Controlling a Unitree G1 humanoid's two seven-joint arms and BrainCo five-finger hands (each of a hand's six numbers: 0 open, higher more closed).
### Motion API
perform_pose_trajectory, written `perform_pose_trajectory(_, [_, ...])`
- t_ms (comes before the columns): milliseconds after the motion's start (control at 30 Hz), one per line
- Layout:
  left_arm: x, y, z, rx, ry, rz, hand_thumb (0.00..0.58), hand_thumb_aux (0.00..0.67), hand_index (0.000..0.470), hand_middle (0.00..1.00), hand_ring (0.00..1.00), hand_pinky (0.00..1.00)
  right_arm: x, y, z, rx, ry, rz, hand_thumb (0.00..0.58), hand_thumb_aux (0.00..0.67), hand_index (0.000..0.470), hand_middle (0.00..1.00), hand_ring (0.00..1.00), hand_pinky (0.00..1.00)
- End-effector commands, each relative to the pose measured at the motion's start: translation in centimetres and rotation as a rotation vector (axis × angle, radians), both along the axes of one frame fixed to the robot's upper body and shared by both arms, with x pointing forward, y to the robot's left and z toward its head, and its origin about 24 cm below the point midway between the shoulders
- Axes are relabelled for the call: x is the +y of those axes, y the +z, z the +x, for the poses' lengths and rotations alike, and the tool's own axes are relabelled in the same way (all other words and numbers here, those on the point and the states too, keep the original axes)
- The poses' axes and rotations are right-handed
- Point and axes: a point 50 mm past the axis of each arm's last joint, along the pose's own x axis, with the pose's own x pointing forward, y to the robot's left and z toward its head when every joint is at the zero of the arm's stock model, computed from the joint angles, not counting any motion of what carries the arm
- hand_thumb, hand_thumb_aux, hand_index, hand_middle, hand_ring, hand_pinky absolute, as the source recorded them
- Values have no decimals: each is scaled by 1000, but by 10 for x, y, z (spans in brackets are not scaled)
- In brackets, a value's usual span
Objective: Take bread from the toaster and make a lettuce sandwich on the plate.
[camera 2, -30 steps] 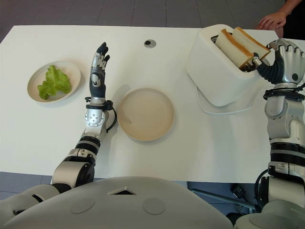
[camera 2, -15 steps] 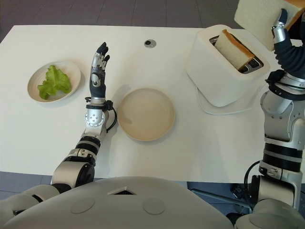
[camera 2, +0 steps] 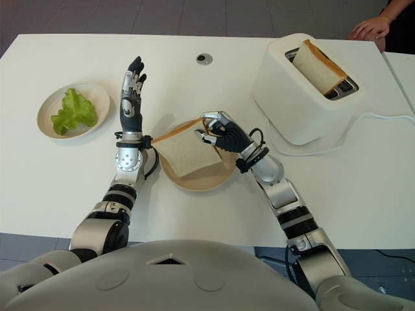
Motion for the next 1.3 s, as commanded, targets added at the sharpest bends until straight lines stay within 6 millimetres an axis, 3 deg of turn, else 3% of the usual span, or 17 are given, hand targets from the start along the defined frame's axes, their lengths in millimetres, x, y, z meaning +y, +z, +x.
perform_pose_trajectory(33, [-1, -1, 2, 13, 1, 11, 0, 0, 0, 0, 0, 0, -18, -7, -1, 22, -55, -75, 580, 670, 470, 1000, 1000, 1000])
perform_pose_trajectory(133, [0, 0, 2, 3, -2, 17, 0, 0, 0, 0, 0, 0, -31, -6, 3, -28, -106, -170, 580, 670, 470, 984, 984, 984])
perform_pose_trajectory(167, [1, 1, 2, 0, -1, 18, 0, 0, 0, 0, 0, 0, -35, -2, 5, -57, -127, -201, 573, 599, 420, 910, 910, 910])
perform_pose_trajectory(200, [2, 2, 1, -3, 2, 21, 0, 0, 0, 0, 0, 0, -39, 1, 6, -84, -143, -223, 503, 426, 299, 816, 816, 816])
perform_pose_trajectory(233, [3, 2, 1, -7, 5, 22, 0, 0, 0, 0, 0, 0, -42, 5, 7, -113, -155, -242, 0, 0, 0, 282, 282, 282])
perform_pose_trajectory(300, [7, 5, 1, -20, 13, 32, 0, 0, 0, 0, 0, 0, -44, 12, 9, -163, -172, -285, 0, 0, 0, 0, 0, 0])
perform_pose_trajectory(433, [24, 22, -3, -104, 70, 145, 0, 0, 0, 0, 0, 0, -44, 13, 11, -231, -178, -386, 0, 0, 0, 0, 0, 0])
perform_pose_trajectory(567, [69, 51, -10, -177, 294, 491, 0, 0, 0, 0, 0, 0, -50, 13, 12, -262, -216, -436, 0, 0, 0, 0, 0, 0])
perform_pose_trajectory(667, [133, 49, -12, 31, 624, 868, 0, 0, 0, 0, 0, 0, -50, 21, 11, -301, -228, -396, 0, 0, 0, 0, 0, 0])
perform_pose_trajectory(733, [162, 39, -15, 199, 703, 1044, 0, 0, 0, 0, 0, 0, -47, 22, 11, -312, -215, -383, 0, 0, 0, 0, 0, 0])
perform_pose_trajectory(900, [203, 16, -14, 573, 659, 1286, 0, 0, 0, 0, 0, 0, -37, 24, 10, -333, -176, -359, 0, 0, 0, 0, 0, 0])
perform_pose_trajectory(1033, [216, 1, -19, 735, 556, 1394, 0, 0, 0, 0, 0, 0, -35, 24, 10, -334, -169, -346, 0, 0, 0, 0, 0, 0])
perform_pose_trajectory(1067, [217, -2, -20, 763, 536, 1416, 285, 192, 135, 0, 0, 0, -34, 24, 10, -334, -169, -343, 0, 0, 0, 0, 0, 0])
perform_pose_trajectory(1100, [219, -5, -20, 785, 525, 1435, 512, 441, 310, 0, 0, 0, -34, 25, 10, -337, -169, -340, 0, 0, 0, 0, 0, 0])
perform_pose_trajectory(1133, [220, -6, -20, 792, 525, 1446, 580, 670, 470, 0, 0, 0, -34, 25, 10, -339, -168, -333, 0, 0, 0, 0, 0, 0])
perform_pose_trajectory(1300, [216, 1, -12, 724, 544, 1455, 580, 670, 470, 0, 0, 0, -33, 25, 9, -336, -159, -316, 0, 0, 0, 0, 0, 0])
